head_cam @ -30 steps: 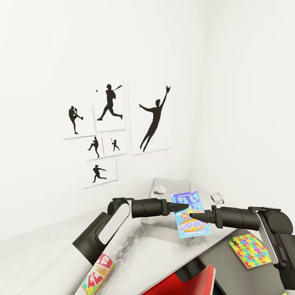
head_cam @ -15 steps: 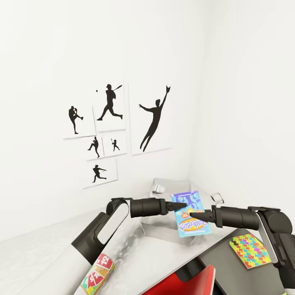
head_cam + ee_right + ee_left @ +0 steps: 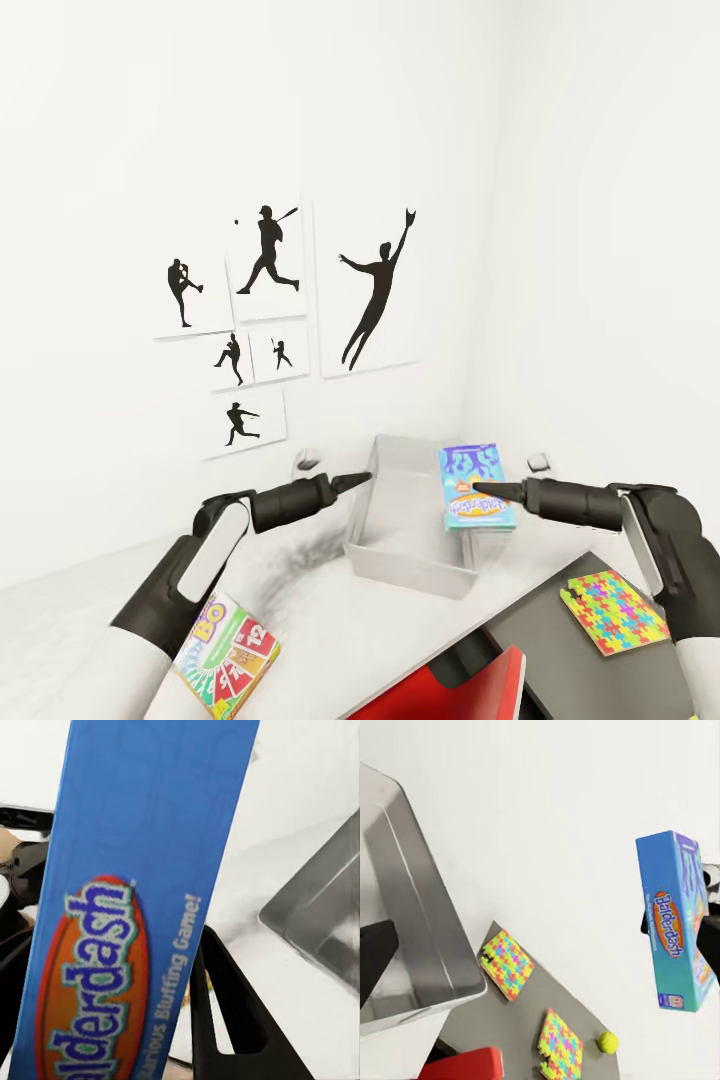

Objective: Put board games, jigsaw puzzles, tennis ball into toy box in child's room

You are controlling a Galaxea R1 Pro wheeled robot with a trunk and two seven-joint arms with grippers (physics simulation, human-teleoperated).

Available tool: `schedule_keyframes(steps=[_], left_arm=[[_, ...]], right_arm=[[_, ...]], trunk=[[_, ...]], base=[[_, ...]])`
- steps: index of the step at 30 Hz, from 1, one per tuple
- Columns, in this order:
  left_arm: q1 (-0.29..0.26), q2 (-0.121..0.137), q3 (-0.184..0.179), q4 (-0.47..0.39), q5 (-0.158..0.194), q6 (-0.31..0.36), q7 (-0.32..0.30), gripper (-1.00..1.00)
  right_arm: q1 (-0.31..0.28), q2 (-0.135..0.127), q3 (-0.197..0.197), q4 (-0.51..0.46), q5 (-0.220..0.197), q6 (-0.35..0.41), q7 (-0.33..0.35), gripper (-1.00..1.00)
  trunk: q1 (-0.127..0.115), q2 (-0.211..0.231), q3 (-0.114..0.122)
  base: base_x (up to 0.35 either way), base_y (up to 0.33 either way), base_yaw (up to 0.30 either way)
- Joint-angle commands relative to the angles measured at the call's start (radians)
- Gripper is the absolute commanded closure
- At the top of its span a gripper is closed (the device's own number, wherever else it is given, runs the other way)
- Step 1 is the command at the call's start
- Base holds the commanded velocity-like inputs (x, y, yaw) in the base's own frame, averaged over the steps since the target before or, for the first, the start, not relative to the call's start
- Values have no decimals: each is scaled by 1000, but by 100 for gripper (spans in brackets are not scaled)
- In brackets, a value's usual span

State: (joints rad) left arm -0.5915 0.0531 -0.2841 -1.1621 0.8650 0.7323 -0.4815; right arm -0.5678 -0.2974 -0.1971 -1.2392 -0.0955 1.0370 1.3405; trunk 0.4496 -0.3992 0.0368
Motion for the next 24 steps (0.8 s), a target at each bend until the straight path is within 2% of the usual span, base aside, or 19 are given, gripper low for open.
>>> schedule_keyframes(steps=[1,6,7,13,16,17,21,22,24], left_arm=[[4,6,17,0,4,5,7,-100],[13,25,60,0,6,6,34,-100],[13,25,60,0,6,6,34,-100],[18,38,117,-15,11,11,49,-100],[20,41,156,-61,13,27,54,-100],[20,41,156,-61,13,27,54,-100],[23,35,206,-177,12,70,73,-100],[23,35,206,-177,12,70,73,-100],[30,28,223,-240,15,90,108,-100]], right_arm=[[-11,-4,-12,18,-7,10,-4,100],[-39,-12,-59,67,-6,10,-25,100],[-39,-12,-59,67,-6,10,-25,100],[-87,-14,-90,95,-7,10,-94,100],[-118,-15,-97,102,-8,10,-128,100],[-118,-15,-97,102,-8,10,-128,100],[-181,-13,-100,120,-5,10,-163,100],[-181,-13,-100,120,-5,10,-163,100],[-217,-10,-99,143,-4,10,-193,100]], trunk=[[0,-1,0],[0,-1,0],[0,-1,0],[0,-1,0],[0,-1,0],[0,-1,0],[0,-1,0],[0,-1,0],[0,-1,0]], base=[[0,0,0],[0,0,0],[0,0,0],[0,0,0],[0,0,0],[0,0,0],[0,0,0],[0,0,0],[0,0,0]])
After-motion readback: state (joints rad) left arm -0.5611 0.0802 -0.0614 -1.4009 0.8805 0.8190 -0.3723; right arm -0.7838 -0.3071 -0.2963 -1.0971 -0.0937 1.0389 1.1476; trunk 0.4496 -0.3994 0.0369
